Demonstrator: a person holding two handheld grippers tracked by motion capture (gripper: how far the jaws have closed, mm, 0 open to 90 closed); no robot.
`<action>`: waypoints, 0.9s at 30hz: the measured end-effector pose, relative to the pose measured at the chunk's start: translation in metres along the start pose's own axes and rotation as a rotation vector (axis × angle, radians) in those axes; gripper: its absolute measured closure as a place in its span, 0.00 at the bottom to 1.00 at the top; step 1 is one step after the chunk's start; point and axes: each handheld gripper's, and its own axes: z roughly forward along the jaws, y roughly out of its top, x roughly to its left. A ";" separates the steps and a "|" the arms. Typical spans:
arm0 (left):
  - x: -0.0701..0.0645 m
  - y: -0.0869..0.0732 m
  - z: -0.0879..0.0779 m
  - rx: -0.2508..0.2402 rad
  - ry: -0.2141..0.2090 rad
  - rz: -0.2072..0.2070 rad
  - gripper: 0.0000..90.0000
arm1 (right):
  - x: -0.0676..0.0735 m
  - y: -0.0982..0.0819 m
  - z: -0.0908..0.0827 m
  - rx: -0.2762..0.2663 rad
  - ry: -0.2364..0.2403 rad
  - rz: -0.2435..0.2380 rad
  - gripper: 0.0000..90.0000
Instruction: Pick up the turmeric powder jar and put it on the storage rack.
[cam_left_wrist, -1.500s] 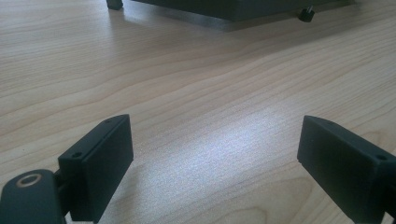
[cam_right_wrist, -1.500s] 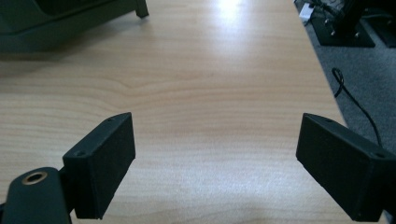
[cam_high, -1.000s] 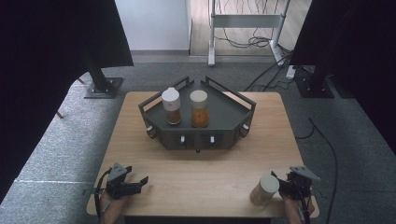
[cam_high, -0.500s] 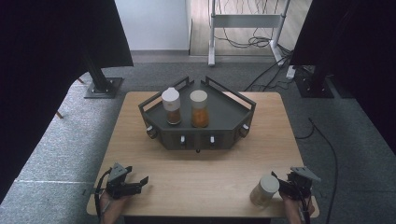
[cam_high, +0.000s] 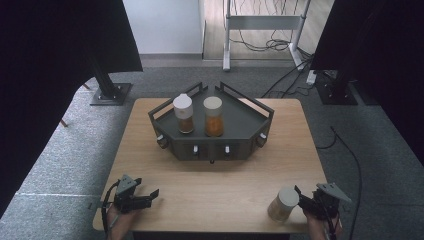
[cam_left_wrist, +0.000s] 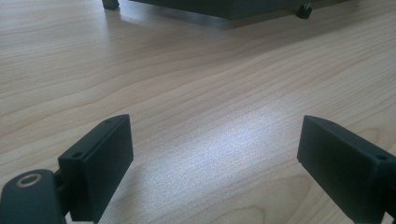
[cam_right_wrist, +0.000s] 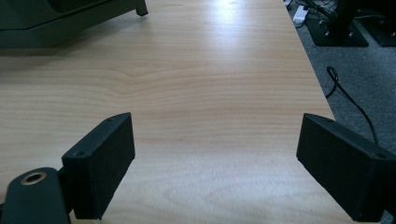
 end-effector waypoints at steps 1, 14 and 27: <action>0.000 0.000 0.000 0.000 0.000 0.000 0.12 | 0.000 -0.001 -0.003 0.000 0.000 -0.002 0.12; -0.001 0.001 0.000 0.003 0.004 0.002 0.12 | -0.001 -0.017 -0.039 0.018 0.045 -0.048 0.12; -0.001 0.000 0.000 0.004 0.007 0.000 0.12 | -0.009 -0.011 -0.055 0.015 0.104 -0.056 0.12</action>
